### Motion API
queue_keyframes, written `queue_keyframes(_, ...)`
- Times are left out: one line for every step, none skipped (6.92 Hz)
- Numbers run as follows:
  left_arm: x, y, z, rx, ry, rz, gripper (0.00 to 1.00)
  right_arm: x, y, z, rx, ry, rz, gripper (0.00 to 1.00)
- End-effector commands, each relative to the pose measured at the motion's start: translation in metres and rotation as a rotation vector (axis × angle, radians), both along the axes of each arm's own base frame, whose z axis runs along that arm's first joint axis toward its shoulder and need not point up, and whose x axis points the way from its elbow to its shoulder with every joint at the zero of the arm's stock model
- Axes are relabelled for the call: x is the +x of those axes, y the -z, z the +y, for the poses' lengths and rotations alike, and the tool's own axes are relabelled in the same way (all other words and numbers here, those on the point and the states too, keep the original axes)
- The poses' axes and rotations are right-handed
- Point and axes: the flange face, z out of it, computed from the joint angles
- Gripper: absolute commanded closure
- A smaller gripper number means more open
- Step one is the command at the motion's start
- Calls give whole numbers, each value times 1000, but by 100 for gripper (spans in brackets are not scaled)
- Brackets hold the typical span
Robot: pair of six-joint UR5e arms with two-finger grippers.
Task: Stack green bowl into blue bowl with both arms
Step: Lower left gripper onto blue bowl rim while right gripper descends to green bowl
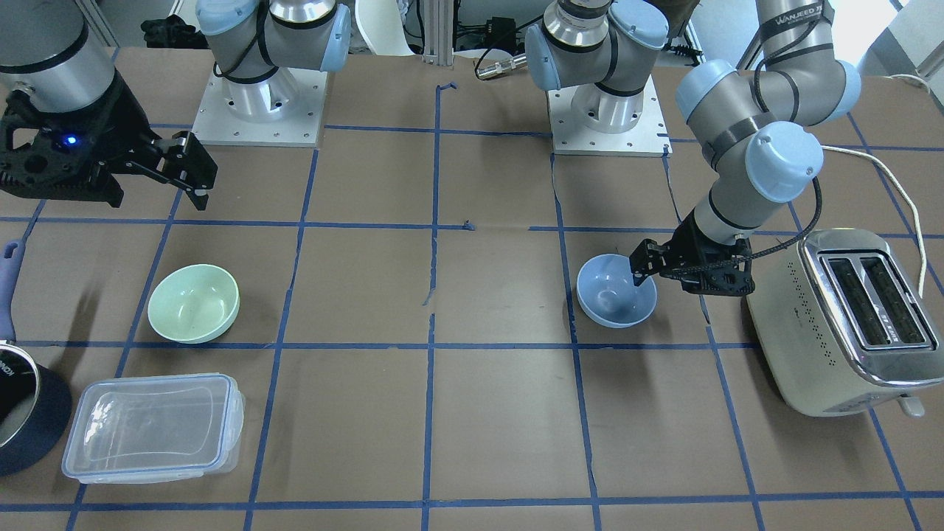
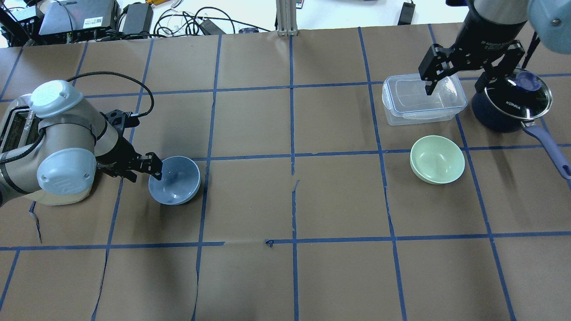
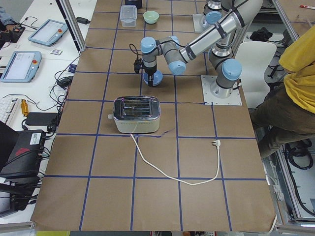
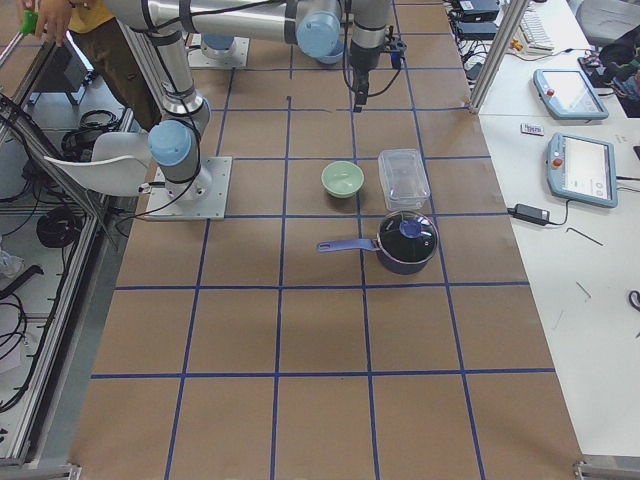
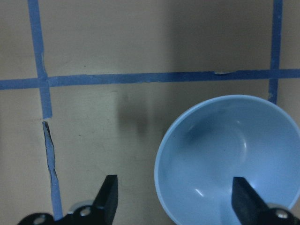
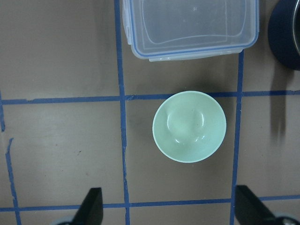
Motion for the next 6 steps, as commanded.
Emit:
queue_keyframes(2, 23, -2, 48, -16, 23, 74, -25, 55, -38, 31, 35, -16, 0)
queue_keyframes(-2, 23, -3, 44, -38, 50, 100, -28, 94, -60, 37, 52, -20, 0)
queue_keyframes(-6, 24, -4, 39, -59, 119, 100, -20, 114, -63, 39, 38, -19, 0)
queue_keyframes(-10, 14, -4, 48, -80, 126, 100, -18, 130, -55, 72, 32, -24, 0)
queue_keyframes(-19, -3, -12, 60, -117, 150, 100, -14, 157, -42, 129, 33, -33, 0)
queue_keyframes(-41, -15, -32, 57, -168, 171, 100, -13, 177, -32, 113, 34, -30, 0)
